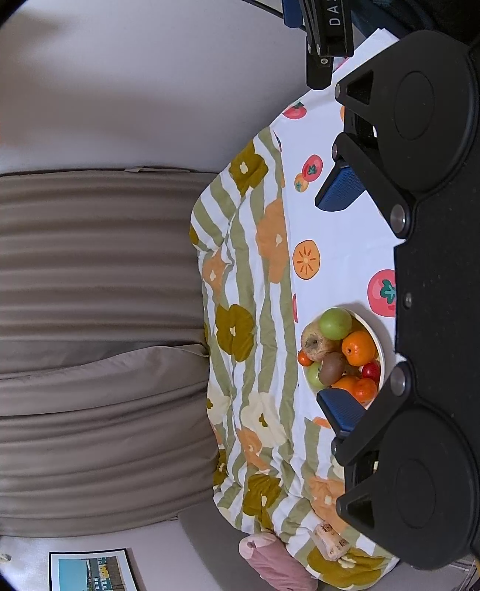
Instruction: Organize fruits
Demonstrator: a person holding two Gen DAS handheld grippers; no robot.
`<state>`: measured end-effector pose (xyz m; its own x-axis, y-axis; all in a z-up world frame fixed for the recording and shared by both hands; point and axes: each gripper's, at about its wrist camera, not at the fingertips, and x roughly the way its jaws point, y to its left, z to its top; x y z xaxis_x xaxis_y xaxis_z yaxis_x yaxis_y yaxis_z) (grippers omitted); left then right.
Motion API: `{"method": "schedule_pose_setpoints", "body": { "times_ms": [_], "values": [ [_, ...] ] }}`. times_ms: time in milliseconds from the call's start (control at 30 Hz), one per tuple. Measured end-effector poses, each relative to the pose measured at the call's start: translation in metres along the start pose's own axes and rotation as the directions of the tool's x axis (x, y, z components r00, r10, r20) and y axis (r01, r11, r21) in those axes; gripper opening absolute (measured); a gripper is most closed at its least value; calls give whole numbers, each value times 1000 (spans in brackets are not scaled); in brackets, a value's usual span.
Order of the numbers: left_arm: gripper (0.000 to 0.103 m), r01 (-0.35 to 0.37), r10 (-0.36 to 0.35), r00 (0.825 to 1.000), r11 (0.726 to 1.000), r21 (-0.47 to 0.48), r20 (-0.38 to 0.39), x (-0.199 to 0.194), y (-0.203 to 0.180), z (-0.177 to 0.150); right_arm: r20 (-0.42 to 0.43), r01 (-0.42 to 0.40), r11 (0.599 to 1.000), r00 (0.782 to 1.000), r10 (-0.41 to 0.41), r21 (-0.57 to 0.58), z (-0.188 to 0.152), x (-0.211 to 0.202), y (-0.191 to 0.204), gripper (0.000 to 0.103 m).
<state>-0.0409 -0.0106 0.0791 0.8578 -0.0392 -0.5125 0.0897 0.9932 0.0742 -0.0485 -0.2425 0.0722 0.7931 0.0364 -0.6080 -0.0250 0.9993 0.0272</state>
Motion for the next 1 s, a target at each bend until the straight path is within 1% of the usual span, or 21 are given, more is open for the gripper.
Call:
{"method": "schedule_pose_setpoints", "body": {
  "times_ms": [1000],
  "values": [
    [103, -4, 4, 1000, 1000, -12, -8, -3, 13, -2, -1, 3, 1000, 1000, -3, 4, 1, -1, 3, 103]
  ]
}}
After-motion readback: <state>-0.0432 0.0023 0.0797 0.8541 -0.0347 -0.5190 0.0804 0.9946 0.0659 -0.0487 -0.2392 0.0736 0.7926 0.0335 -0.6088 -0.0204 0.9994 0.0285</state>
